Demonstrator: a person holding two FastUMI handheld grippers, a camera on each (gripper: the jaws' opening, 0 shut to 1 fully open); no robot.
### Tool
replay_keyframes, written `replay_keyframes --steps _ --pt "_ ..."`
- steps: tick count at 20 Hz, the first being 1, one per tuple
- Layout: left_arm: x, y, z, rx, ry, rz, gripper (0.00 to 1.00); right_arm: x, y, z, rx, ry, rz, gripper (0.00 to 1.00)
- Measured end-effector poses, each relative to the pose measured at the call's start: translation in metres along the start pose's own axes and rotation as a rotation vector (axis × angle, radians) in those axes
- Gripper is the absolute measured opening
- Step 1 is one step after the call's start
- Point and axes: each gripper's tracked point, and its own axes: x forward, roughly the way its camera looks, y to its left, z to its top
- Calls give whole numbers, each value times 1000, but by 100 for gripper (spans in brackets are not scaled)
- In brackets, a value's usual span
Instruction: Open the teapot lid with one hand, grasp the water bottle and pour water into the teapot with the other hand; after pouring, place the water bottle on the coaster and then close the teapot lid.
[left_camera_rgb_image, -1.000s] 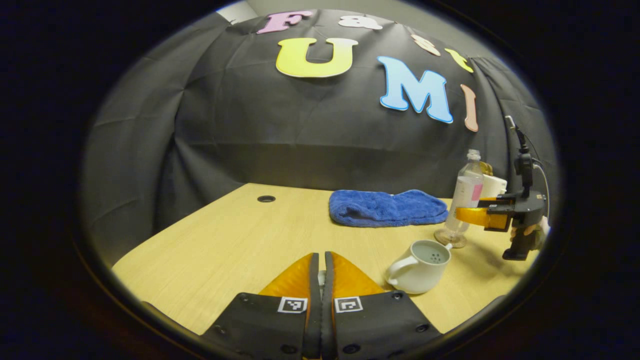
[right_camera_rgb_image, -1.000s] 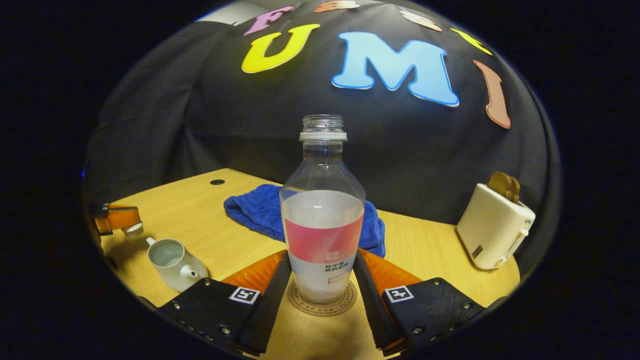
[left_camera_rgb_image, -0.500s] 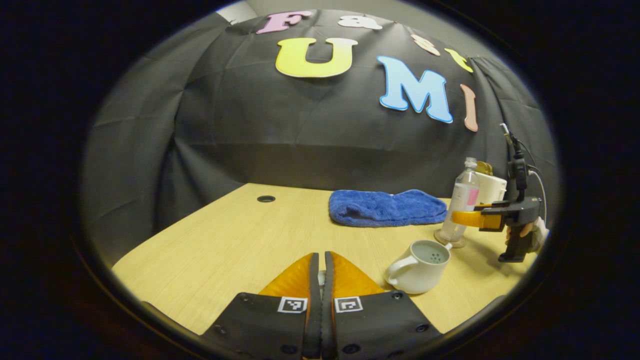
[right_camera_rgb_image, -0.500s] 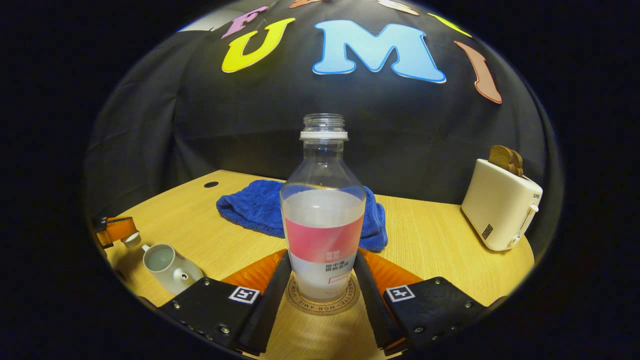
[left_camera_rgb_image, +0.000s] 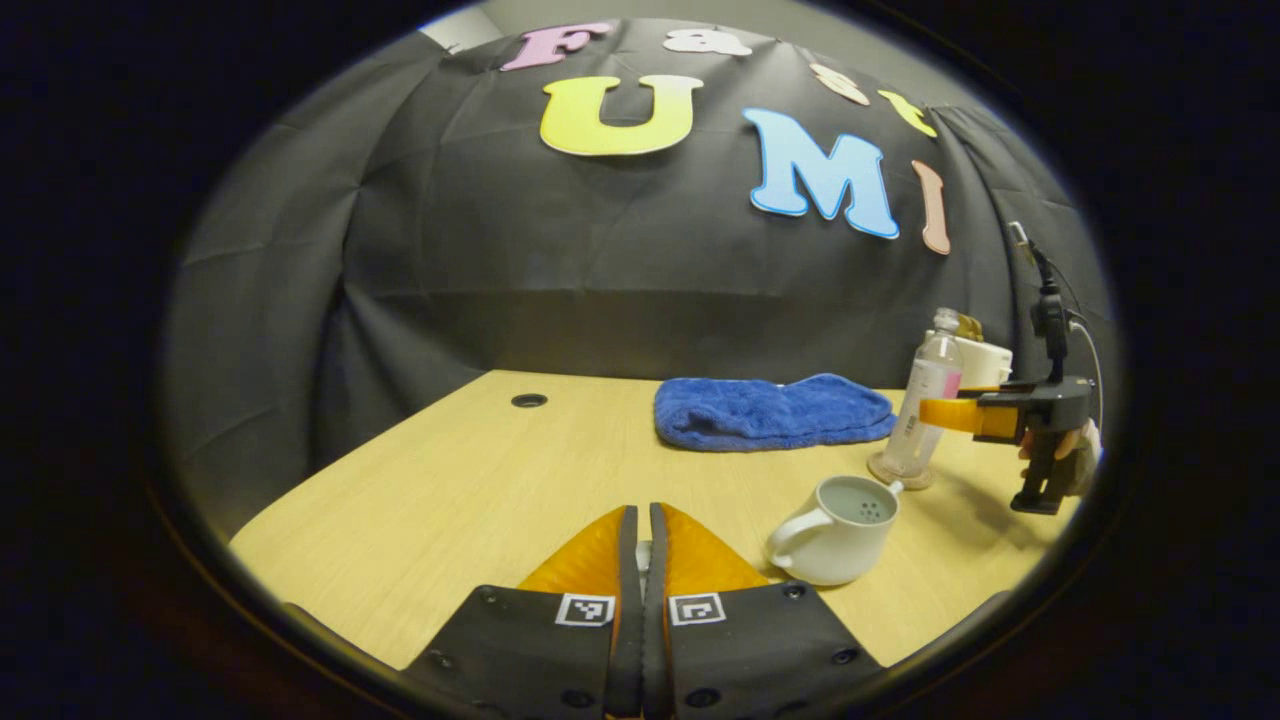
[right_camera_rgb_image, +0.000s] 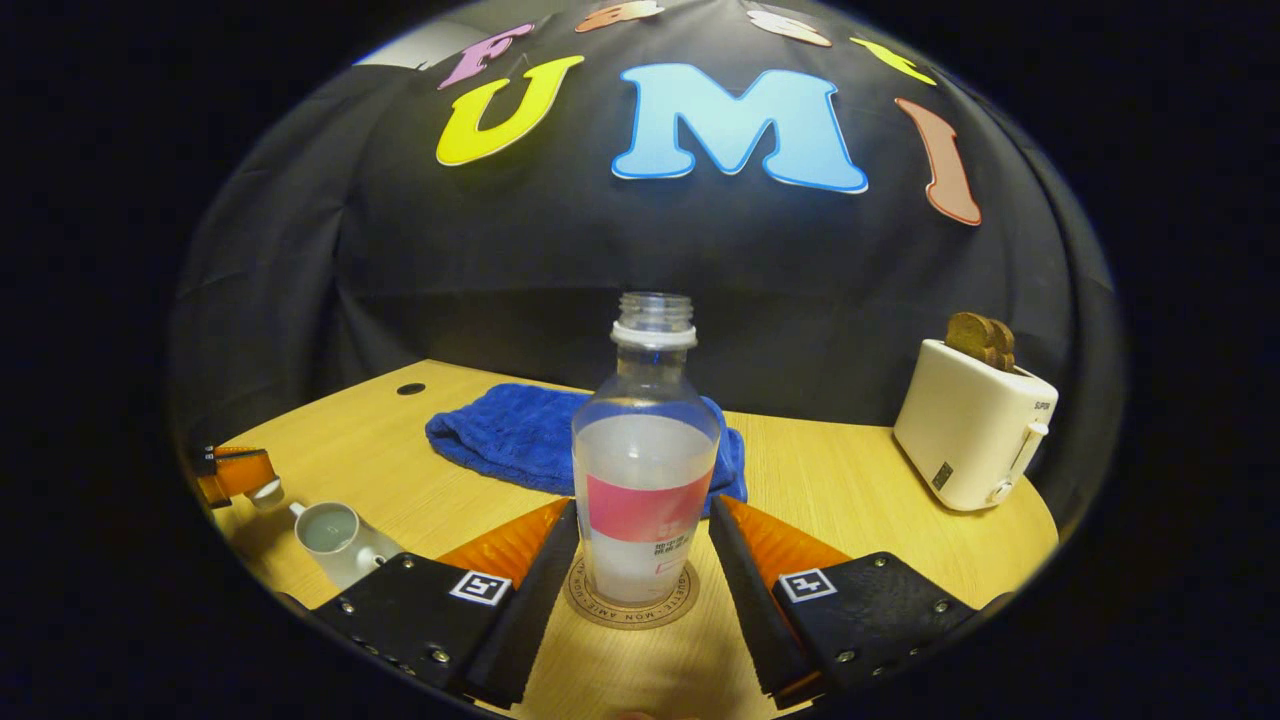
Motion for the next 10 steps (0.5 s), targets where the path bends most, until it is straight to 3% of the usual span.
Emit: replay_keyframes --steps 10 --pt "0 -45 42 53 -53 -46 6 -46 -14 13 -50 -92 -28 82"
